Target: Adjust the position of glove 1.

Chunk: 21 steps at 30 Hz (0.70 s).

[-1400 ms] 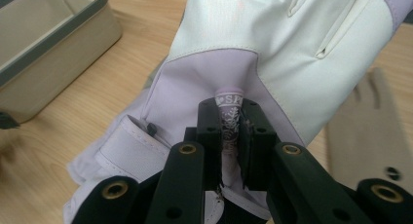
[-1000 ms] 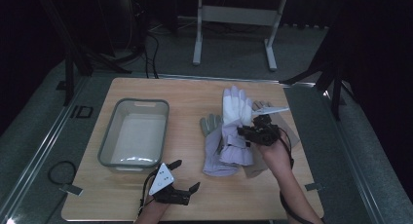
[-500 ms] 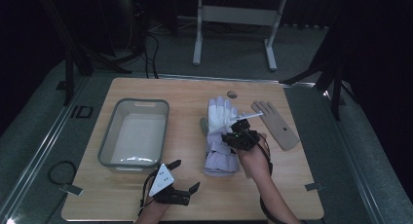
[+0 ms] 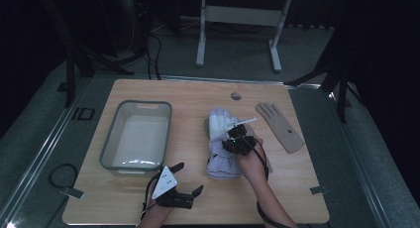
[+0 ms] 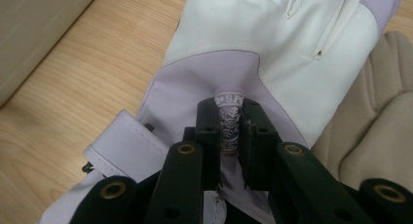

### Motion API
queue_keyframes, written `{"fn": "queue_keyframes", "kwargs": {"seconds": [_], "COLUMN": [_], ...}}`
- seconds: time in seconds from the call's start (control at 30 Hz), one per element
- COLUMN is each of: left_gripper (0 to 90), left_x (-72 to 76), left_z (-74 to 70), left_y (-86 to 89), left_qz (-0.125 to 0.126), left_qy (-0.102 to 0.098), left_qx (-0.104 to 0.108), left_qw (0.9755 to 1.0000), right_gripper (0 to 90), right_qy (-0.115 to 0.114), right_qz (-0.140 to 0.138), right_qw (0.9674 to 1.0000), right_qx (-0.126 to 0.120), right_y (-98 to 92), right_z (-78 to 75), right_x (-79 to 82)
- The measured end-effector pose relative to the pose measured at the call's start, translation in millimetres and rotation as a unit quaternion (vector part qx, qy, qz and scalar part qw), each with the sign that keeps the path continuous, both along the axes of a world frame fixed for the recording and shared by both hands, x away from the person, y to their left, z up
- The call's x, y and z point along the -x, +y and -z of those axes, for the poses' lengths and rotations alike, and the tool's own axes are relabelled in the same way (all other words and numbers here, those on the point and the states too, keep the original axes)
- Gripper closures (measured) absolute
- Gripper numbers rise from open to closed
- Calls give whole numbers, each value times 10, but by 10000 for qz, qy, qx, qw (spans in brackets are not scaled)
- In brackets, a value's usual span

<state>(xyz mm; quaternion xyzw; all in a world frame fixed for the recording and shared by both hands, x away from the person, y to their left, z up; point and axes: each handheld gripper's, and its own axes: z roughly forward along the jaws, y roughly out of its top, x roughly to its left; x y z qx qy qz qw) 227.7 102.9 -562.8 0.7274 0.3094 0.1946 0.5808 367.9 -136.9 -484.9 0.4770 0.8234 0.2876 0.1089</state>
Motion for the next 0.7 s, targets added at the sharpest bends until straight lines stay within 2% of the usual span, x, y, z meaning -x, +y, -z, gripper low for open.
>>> {"fn": "queue_keyframes", "kwargs": {"seconds": [0.2, 0.33, 0.47, 0.5, 0.57, 0.63, 0.7], "left_gripper": [13, 13, 13, 13, 13, 14, 14], "left_x": [0, -7, -9, -7, -5, -3, -7], "left_z": [0, 1, 0, 0, 1, 0, -1], "left_y": [0, 7, 11, 10, 5, 2, -3], "left_qz": [5, 5, 5, -1, 1, 5, 3], "left_qy": [7, 34, 44, 44, 30, 10, 36], "left_qx": [8, 28, 32, 27, 22, -8, -17], "left_qw": [10000, 10000, 10000, 10000, 10000, 10000, 10000], "right_gripper": [756, 675, 660, 658, 598, 588, 537], "right_qy": [50, -74, -154, -200, -279, -296, -404], "right_qz": [-133, -319, -538, -662, -981, -1105, -1381], "right_qw": [9999, 9994, 9984, 9976, 9947, 9934, 9894], "right_qx": [78, 83, 45, 47, -105, -100, -174], "right_y": [15, 13, -12, -23, -59, -89, -124], "right_z": [75, 29, -18, -36, -88, -129, -159], "right_x": [-32, -27, -24, -21, -12, -6, 11]}}
